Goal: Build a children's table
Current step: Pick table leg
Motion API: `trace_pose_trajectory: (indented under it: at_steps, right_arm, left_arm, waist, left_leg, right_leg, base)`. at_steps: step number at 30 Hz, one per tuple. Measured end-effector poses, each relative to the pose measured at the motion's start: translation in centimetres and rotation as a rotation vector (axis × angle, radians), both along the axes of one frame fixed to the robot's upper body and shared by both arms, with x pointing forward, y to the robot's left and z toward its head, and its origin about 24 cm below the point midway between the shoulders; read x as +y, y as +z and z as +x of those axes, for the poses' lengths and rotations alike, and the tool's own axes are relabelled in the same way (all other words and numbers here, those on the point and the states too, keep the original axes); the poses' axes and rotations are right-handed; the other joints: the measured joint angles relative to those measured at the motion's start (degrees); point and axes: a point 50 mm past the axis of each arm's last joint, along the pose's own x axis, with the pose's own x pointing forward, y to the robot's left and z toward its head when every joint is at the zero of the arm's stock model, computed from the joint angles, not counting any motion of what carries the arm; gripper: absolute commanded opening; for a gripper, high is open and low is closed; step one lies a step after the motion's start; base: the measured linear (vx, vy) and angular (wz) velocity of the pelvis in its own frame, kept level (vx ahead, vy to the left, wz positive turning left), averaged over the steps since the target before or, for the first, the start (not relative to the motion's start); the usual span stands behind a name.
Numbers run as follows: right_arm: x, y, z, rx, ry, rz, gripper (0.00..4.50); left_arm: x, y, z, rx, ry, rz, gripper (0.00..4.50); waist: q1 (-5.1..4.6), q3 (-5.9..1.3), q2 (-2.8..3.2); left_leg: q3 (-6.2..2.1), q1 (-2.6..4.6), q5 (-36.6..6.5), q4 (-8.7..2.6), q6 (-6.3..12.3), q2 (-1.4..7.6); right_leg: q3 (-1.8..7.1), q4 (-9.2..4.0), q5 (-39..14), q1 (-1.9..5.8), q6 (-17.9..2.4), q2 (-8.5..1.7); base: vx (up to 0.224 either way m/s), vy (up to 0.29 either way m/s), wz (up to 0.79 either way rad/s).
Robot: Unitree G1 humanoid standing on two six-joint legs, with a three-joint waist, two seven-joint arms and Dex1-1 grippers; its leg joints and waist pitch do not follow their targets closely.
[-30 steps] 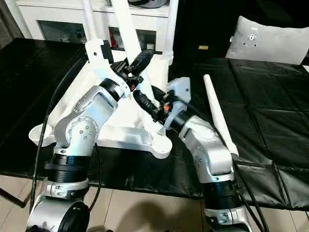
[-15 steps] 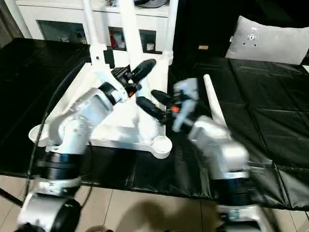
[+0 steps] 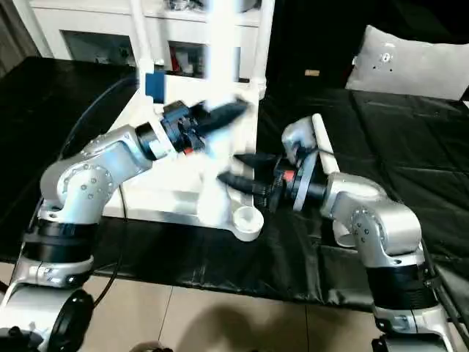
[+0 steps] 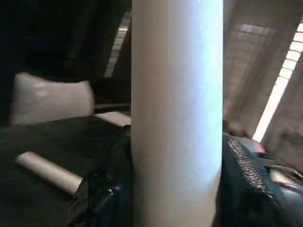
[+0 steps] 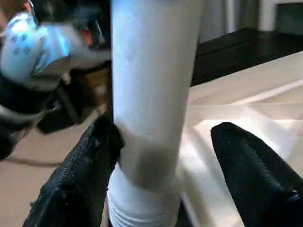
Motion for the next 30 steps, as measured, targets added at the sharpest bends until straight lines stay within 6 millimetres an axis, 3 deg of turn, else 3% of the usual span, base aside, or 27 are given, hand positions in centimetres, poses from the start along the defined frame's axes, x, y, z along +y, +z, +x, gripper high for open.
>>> trace_pose_trajectory:
  at_steps: [4, 15, 16, 24, 25, 30]
  right_arm:
    - [0.6, -0.3, -0.6, 0.022, 0.090, -0.002, 3.42]
    - [1.2, -0.5, -1.0, 0.022, 0.149, 0.007, 3.42]
    - [1.2, -0.6, -1.0, 0.023, 0.152, 0.006, 3.14]
    - [1.4, -0.6, -1.1, 0.026, 0.163, 0.012, 2.57]
    - [1.4, -0.6, -1.1, 0.027, 0.164, 0.012, 2.33]
    - [1.4, -0.6, -1.1, 0.028, 0.167, 0.012, 2.08]
  left_arm:
    - [-0.8, 0.2, -0.8, -0.032, -0.097, -0.006, 1.82]
    - [-1.2, 0.2, -1.4, -0.055, -0.147, -0.004, 1.82]
    - [-1.2, 0.2, -1.4, -0.057, -0.149, -0.003, 1.82]
    - [-1.5, 0.1, -1.5, -0.073, -0.161, 0.006, 1.82]
    - [-1.5, 0.1, -1.5, -0.074, -0.163, 0.005, 1.82]
    - [-1.6, 0.1, -1.6, -0.077, -0.167, 0.009, 1.82]
  waist:
    - [-0.01, 0.00, 0.00]
    - [-0.06, 0.00, -0.02]
    - [-0.05, 0.00, -0.02]
    - [-0.08, 0.00, -0.02]
    - [-0.06, 0.00, -0.02]
    - [-0.07, 0.00, -0.03]
  left_leg:
    - [0.01, 0.01, 0.01, 0.08, 0.00, 0.00]
    - [0.00, 0.01, 0.01, 0.15, -0.04, 0.01]
    - [0.00, 0.01, 0.01, 0.15, -0.04, 0.00]
    - [0.00, 0.01, 0.01, 0.14, -0.04, 0.01]
    - [0.00, 0.01, 0.01, 0.15, -0.04, 0.01]
    - [0.00, 0.01, 0.01, 0.16, -0.04, 0.01]
  right_leg:
    - [0.00, 0.04, 0.03, 0.01, -0.04, 0.00]
    - [0.01, 0.05, -0.04, 0.02, 0.18, 0.00]
    - [0.01, 0.05, -0.03, 0.02, 0.16, 0.00]
    - [0.01, 0.05, -0.02, 0.02, 0.15, 0.00]
    - [0.01, 0.05, -0.02, 0.02, 0.15, 0.00]
    - [0.01, 0.06, 0.00, 0.02, 0.12, 0.00]
  base:
    - [0.000, 0.000, 0.00]
    - [0.000, 0.000, 0.00]
    - [0.000, 0.000, 0.00]
    - [0.000, 0.000, 0.00]
    - [0.000, 0.000, 0.00]
    - [0.000, 0.000, 0.00]
